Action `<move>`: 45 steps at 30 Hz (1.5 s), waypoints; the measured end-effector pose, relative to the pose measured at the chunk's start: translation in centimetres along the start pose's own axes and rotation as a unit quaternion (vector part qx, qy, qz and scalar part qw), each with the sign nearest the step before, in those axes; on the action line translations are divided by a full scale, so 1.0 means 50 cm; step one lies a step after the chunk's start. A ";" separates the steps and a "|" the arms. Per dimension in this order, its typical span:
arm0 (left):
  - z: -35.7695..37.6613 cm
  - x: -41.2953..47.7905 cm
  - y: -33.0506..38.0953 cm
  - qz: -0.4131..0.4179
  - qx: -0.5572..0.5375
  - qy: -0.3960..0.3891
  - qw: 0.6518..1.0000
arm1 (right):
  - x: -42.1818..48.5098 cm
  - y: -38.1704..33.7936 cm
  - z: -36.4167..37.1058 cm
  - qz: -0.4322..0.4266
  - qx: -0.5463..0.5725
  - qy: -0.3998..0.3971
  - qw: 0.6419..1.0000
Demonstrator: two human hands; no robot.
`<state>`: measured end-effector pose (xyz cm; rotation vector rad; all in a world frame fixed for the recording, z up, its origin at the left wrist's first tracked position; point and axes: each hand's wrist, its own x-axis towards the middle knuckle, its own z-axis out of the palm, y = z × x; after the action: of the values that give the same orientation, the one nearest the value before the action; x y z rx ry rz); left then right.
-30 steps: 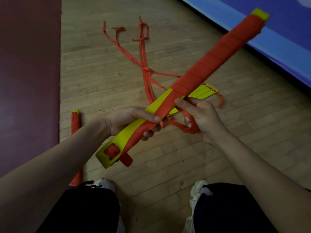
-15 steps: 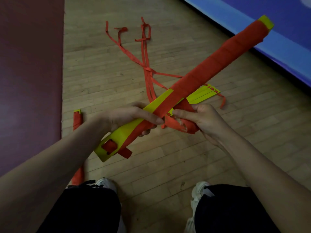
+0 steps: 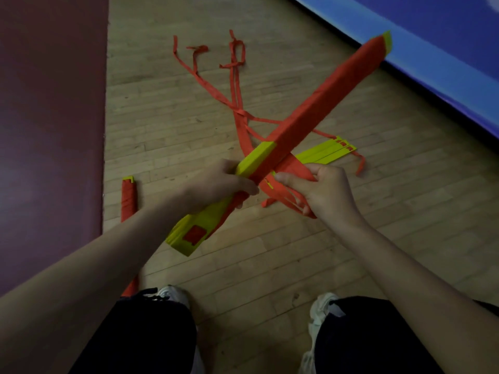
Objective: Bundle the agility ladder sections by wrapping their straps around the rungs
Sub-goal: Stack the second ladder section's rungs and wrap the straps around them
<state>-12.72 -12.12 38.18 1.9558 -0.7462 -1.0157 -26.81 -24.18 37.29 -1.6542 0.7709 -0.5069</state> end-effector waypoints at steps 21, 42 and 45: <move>0.092 0.002 -0.035 0.259 0.305 0.139 0.906 | 0.012 -0.002 0.009 0.075 0.227 0.063 0.969; -0.035 -0.015 -0.033 0.053 -0.193 -0.270 0.942 | 0.018 -0.010 -0.047 0.084 0.173 -0.140 0.971; -0.048 -0.016 -0.031 0.052 -0.193 -0.248 0.948 | 0.019 -0.005 -0.063 0.075 0.113 -0.171 0.976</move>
<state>-10.87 -9.79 38.08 1.3239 -0.8332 -1.4859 -28.27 -26.98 38.16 -1.4093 0.5547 -0.1851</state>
